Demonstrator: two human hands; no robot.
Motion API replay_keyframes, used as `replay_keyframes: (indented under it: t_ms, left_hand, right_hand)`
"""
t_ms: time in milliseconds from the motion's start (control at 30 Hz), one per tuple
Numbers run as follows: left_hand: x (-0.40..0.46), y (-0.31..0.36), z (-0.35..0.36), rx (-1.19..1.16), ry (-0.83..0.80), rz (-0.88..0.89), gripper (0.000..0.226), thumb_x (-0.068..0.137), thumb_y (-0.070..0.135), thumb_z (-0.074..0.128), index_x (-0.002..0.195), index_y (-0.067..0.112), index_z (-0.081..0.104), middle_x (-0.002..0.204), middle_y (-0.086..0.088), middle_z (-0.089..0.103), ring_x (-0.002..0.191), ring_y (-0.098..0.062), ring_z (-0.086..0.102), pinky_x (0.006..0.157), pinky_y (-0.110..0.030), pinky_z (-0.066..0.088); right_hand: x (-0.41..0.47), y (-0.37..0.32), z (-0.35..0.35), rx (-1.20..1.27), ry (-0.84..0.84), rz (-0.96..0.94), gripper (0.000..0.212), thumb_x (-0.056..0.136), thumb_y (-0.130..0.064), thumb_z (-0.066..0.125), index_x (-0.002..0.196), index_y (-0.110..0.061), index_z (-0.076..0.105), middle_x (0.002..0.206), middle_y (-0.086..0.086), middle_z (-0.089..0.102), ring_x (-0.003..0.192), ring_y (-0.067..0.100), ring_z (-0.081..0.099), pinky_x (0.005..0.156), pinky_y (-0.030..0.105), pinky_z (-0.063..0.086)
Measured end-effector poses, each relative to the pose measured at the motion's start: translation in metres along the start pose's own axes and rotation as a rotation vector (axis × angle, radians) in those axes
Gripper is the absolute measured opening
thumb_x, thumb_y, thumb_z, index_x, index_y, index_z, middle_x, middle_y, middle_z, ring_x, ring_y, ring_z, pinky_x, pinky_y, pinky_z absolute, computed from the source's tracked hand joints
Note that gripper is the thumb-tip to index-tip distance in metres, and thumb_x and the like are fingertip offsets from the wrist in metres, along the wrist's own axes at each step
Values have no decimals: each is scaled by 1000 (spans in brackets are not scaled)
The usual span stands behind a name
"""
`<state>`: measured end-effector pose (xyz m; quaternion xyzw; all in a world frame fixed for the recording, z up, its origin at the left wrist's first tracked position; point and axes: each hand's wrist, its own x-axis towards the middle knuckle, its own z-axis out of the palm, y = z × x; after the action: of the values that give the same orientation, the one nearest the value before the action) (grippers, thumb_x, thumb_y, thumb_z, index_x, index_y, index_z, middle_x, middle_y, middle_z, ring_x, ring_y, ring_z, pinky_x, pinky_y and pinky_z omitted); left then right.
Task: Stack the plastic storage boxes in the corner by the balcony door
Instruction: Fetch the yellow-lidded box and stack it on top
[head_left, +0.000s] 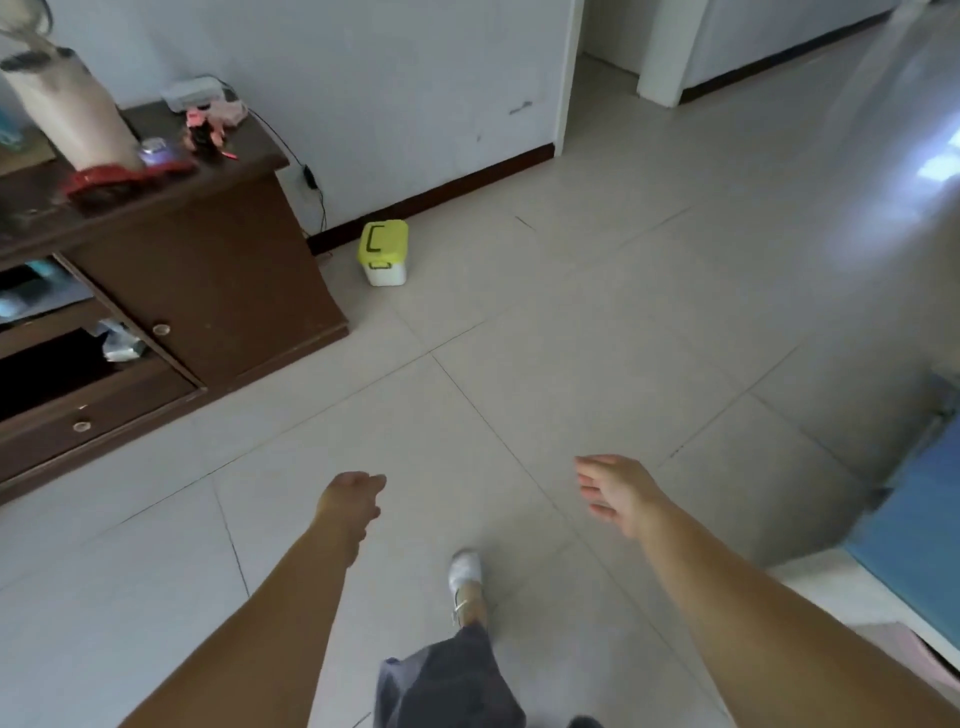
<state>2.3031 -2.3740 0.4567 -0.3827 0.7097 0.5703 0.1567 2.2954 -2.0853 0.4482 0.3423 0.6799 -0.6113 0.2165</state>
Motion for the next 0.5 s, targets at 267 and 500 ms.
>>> replay_keyframes:
  t_ms: [267, 500]
  left_hand:
    - [151, 144, 73, -9, -19, -60, 25, 92, 18, 53, 114, 7, 54, 74, -6, 48, 82, -25, 48, 56, -25, 31]
    - [244, 287, 134, 12, -102, -42, 12, 93, 21, 51, 101, 12, 50, 76, -5, 47, 75, -22, 44, 56, -24, 29]
  right_hand:
    - [149, -152, 6, 77, 37, 64, 41, 90, -20, 60, 125, 1, 57, 116, 27, 63, 114, 40, 58, 80, 33, 50]
    - [255, -290, 18, 102, 5, 77, 43, 90, -18, 57, 127, 4, 53, 122, 34, 57, 118, 43, 55, 63, 23, 38]
